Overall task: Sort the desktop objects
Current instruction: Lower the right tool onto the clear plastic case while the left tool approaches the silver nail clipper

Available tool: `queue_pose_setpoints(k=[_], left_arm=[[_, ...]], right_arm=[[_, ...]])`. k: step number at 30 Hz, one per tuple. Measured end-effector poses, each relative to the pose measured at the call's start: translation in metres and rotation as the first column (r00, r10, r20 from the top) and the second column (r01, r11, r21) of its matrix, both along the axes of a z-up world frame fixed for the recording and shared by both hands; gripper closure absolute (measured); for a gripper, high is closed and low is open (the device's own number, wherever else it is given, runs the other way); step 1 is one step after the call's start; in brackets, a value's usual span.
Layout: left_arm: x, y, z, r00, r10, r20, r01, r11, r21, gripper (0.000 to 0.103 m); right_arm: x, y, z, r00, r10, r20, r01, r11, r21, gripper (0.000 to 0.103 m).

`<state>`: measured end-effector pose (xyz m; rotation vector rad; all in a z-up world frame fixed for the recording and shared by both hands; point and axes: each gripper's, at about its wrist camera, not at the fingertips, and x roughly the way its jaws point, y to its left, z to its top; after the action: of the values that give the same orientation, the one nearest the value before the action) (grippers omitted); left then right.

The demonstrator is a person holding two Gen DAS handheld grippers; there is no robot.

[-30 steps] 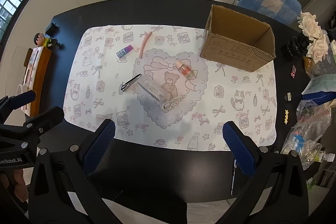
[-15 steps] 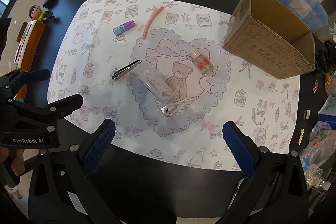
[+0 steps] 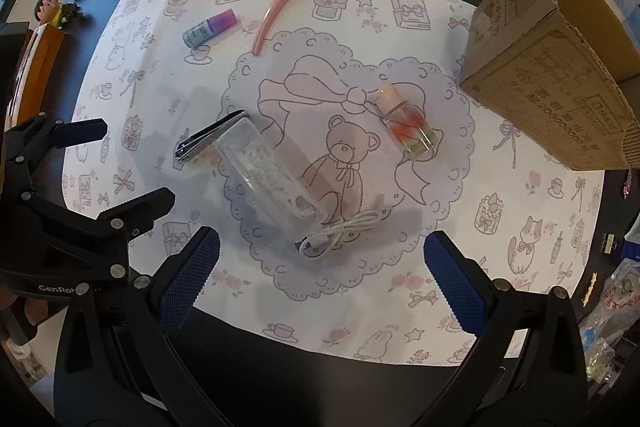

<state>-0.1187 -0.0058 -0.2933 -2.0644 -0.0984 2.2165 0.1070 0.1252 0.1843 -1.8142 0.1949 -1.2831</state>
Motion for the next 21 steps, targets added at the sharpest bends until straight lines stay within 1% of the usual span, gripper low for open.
queue_pose_setpoints(k=[3, 6, 9, 10, 13, 16, 21], left_arm=[[-0.005, -0.001, -0.007, 0.999, -0.036, -0.009, 0.036, 0.999, 0.000, 0.000], [-0.010, -0.002, -0.014, 0.998, -0.068, -0.012, 0.068, 0.998, -0.010, 0.000], [-0.012, 0.001, -0.018, 0.996, -0.093, -0.007, 0.093, 0.996, -0.003, 0.001], [-0.013, 0.002, -0.019, 0.995, -0.101, -0.006, 0.101, 0.995, -0.001, 0.003], [-0.016, 0.005, -0.023, 0.992, -0.126, -0.001, 0.126, 0.992, 0.006, 0.014], [-0.019, 0.008, -0.027, 0.989, -0.150, 0.003, 0.150, 0.989, 0.013, 0.016], [-0.024, 0.010, -0.032, 0.986, -0.166, 0.008, 0.166, 0.986, 0.001, 0.023]], right_arm=[[0.009, -0.003, 0.009, 1.000, -0.015, 0.006, 0.015, 1.000, 0.015, 0.000], [0.016, -0.007, 0.013, 0.998, -0.059, -0.005, 0.059, 0.998, -0.001, 0.003], [0.022, -0.011, 0.017, 0.997, -0.075, -0.003, 0.075, 0.997, -0.004, 0.003], [0.024, -0.012, 0.019, 0.997, -0.080, -0.002, 0.080, 0.997, -0.005, 0.003], [0.029, -0.013, 0.022, 0.996, -0.093, -0.004, 0.093, 0.996, -0.009, 0.004], [0.033, -0.014, 0.024, 0.994, -0.108, -0.009, 0.108, 0.994, -0.019, 0.005], [0.040, -0.017, 0.031, 0.991, -0.132, -0.009, 0.132, 0.991, -0.016, 0.010]])
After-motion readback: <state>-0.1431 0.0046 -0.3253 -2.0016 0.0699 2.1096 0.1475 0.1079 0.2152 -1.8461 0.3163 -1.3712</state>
